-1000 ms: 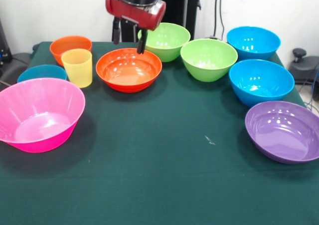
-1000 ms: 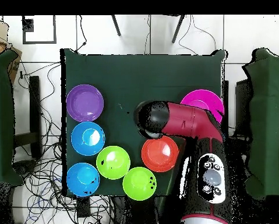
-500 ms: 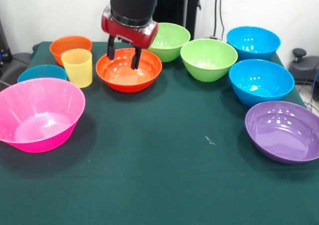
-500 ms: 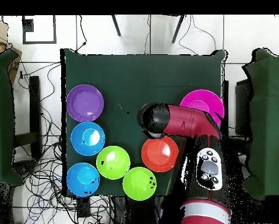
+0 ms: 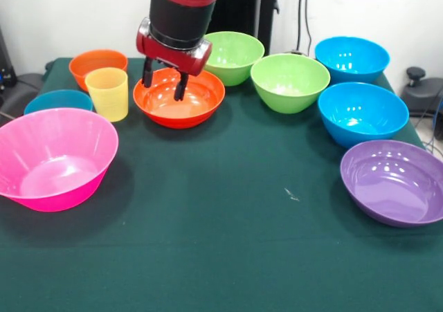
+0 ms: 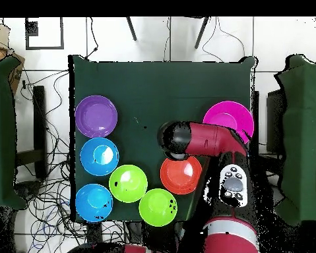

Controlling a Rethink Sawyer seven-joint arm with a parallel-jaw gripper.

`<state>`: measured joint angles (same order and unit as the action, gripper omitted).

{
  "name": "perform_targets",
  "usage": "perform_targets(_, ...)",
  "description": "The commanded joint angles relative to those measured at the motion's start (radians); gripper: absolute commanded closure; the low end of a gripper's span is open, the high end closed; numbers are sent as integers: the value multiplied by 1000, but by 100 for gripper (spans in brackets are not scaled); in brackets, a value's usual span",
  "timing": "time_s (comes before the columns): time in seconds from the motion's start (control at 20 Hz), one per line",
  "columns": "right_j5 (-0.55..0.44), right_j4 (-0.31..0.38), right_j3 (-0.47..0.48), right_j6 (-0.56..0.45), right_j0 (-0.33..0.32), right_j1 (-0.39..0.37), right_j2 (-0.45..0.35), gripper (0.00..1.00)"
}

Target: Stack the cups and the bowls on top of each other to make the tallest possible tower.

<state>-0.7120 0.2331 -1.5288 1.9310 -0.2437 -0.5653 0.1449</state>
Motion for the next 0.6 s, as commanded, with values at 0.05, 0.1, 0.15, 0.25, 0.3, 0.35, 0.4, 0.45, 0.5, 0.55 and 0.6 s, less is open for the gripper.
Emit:
perform_targets(0.05, 51, 97, 71, 1, 8, 35, -18, 0)
perform_targets(0.1, 43, 99, 66, -12, 4, 23, -20, 0)
perform_targets(0.15, 35, 105, 60, -20, 3, 11, -19, 0)
perform_targets(0.25, 23, 107, 51, -30, 0, -13, -19, 0)
perform_targets(0.3, 22, 109, 46, -33, -1, -21, -19, 0)
perform_targets(0.35, 22, 110, 42, -36, -2, -28, -19, 0)
perform_targets(0.4, 22, 111, 37, -41, -5, -35, -21, 0)
perform_targets(0.45, 23, 112, 31, -44, -7, -42, -22, 0)
perform_targets(0.5, 22, 113, 27, -48, -10, -49, -23, 0)
perform_targets(0.55, 22, 112, 21, -54, -14, -57, -26, 0)
perform_targets(0.6, 20, 111, 13, -62, -19, -67, -30, 0)
